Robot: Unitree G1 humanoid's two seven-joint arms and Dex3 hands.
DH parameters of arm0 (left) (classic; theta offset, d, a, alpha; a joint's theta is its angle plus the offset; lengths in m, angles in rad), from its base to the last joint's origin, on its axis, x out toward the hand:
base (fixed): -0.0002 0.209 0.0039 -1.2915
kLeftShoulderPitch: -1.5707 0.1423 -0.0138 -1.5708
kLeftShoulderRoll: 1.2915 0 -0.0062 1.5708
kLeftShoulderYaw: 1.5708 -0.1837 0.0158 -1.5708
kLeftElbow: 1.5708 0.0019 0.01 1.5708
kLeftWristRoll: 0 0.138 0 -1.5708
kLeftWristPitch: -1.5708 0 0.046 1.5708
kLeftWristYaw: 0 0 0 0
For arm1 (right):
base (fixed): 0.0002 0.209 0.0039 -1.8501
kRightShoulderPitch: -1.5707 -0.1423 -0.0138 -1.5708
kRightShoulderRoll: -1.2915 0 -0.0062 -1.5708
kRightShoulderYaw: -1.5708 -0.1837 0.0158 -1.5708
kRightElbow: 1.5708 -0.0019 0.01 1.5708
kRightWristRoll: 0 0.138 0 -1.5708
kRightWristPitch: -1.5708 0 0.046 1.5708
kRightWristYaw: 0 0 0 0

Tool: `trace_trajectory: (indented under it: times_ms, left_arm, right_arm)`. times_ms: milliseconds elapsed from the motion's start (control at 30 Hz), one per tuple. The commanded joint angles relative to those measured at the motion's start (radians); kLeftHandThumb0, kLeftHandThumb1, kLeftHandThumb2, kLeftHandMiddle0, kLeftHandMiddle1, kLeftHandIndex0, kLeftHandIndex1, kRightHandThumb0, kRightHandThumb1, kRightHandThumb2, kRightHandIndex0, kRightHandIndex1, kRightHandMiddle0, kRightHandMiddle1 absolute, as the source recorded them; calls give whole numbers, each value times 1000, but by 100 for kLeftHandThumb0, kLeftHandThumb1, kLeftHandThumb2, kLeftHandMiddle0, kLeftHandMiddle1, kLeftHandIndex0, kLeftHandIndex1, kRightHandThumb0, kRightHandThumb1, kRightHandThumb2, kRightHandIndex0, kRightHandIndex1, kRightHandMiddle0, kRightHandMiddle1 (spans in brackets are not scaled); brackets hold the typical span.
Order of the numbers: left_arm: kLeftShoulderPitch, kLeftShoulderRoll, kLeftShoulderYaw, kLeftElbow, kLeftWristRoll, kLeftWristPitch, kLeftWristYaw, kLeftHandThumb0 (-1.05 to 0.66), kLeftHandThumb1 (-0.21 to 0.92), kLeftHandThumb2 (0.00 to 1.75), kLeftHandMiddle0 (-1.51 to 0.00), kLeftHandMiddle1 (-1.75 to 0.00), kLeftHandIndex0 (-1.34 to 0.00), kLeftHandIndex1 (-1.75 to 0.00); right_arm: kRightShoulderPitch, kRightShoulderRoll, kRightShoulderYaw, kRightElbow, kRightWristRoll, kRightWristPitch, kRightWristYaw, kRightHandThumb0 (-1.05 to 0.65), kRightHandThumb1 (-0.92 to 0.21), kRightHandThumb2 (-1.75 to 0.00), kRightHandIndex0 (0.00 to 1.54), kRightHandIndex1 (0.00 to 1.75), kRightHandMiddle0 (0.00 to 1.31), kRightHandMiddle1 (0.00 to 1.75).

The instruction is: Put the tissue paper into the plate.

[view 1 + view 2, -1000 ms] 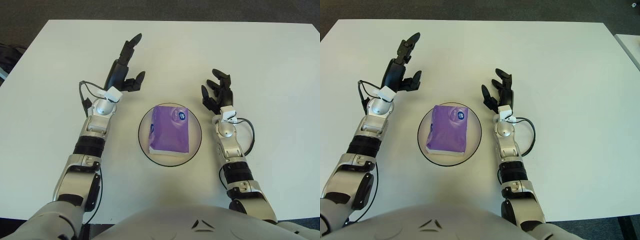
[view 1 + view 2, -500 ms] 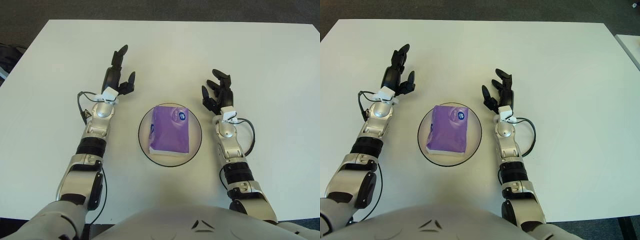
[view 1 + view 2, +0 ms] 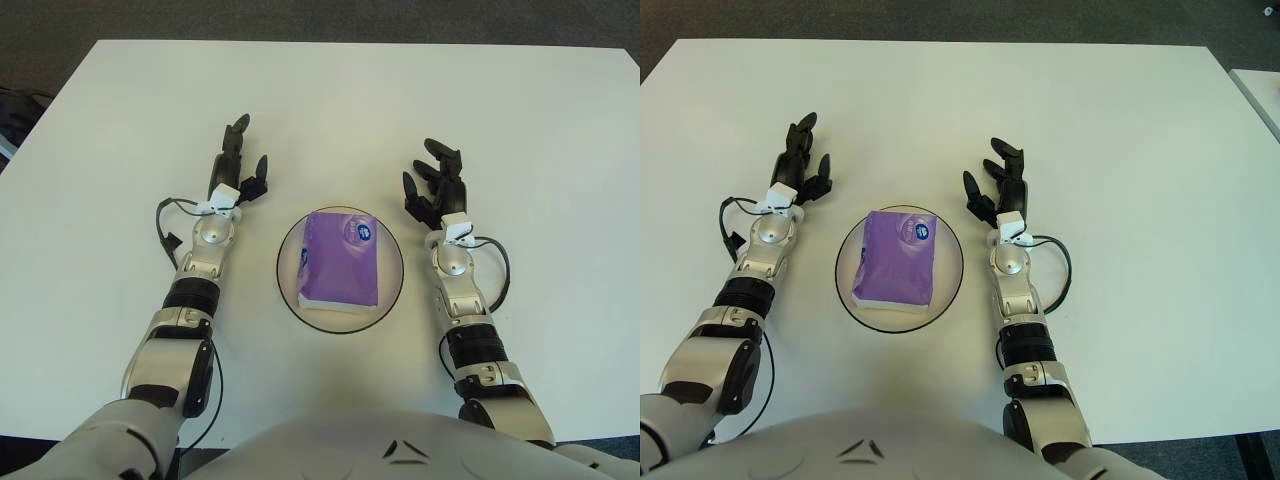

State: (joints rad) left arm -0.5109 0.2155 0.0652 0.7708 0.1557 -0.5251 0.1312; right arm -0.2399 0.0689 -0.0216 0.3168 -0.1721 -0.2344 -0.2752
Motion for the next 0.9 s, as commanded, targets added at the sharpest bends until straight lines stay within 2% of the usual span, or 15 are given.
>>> trace_trajectory:
  times_ms: [0,200,533,700,867]
  left_arm:
    - [-8,-6,10,79,-13,-18,19,-71,92,75,-23,-4,0,-49]
    - [-22,-11,9,162,-8,-61,47,-70,92,74,-23,-4,0,-47]
    - [-24,-23,1,230,-6,-113,75,-71,92,74,-25,-4,0,-48]
    - [-18,-26,1,242,-9,-128,78,-72,92,74,-27,-5,0,-50]
    - [25,-33,-2,195,-4,-148,92,-72,92,75,-29,-5,0,-52]
  right_arm:
    - [95,2,-10,94,18,79,5,-52,-81,-59,27,54,0,77]
    - [91,4,-9,96,18,77,6,-53,-81,-59,27,54,0,78]
    - [92,2,-8,92,15,79,4,-54,-83,-58,26,54,0,77]
    - [91,4,-10,92,14,78,-4,-54,-83,-58,27,54,0,78]
    - [94,3,-10,89,14,74,-3,-55,-83,-57,27,54,0,79]
